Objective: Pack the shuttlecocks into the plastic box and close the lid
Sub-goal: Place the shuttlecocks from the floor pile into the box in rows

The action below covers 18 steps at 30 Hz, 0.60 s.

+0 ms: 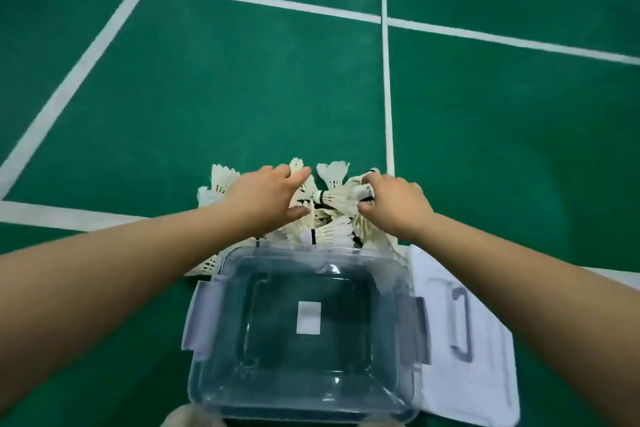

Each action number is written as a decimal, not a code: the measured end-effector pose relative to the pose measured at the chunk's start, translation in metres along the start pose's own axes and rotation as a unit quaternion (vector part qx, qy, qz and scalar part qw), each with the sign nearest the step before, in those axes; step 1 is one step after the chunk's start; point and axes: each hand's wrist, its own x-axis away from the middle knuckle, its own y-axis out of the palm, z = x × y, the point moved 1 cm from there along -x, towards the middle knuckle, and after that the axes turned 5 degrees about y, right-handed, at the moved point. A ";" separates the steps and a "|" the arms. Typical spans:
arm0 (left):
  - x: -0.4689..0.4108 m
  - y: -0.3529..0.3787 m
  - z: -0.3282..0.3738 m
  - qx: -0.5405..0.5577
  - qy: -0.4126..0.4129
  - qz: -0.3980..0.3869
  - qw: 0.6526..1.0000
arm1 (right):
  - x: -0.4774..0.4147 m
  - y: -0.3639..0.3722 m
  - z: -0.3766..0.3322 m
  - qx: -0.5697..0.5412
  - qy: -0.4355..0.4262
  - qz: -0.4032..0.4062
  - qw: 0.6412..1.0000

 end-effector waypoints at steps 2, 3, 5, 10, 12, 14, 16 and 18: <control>-0.008 0.010 -0.002 0.055 -0.017 -0.055 0.997 | -0.009 0.007 -0.004 -0.017 0.000 0.004 1.000; -0.010 0.016 -0.001 0.101 -0.014 -0.083 0.991 | -0.013 0.012 -0.006 -0.028 -0.004 0.003 1.000; -0.015 0.025 -0.001 0.181 0.000 -0.122 0.976 | -0.018 0.019 -0.013 -0.048 -0.005 -0.019 0.999; -0.027 0.040 0.008 0.176 0.045 -0.147 0.972 | -0.030 0.038 -0.024 -0.084 -0.026 -0.074 0.993; -0.029 0.041 0.015 0.175 0.041 -0.139 0.974 | -0.033 0.041 -0.026 -0.085 -0.024 -0.062 0.994; -0.028 0.043 0.019 0.196 0.029 -0.135 0.971 | -0.035 0.041 -0.026 -0.089 -0.021 -0.048 0.995; -0.025 0.044 0.023 0.205 0.029 -0.139 0.968 | -0.034 0.039 -0.025 -0.081 -0.026 -0.050 0.995; -0.023 0.043 0.024 0.198 0.034 -0.151 0.968 | -0.034 0.039 -0.024 -0.053 -0.030 -0.058 0.996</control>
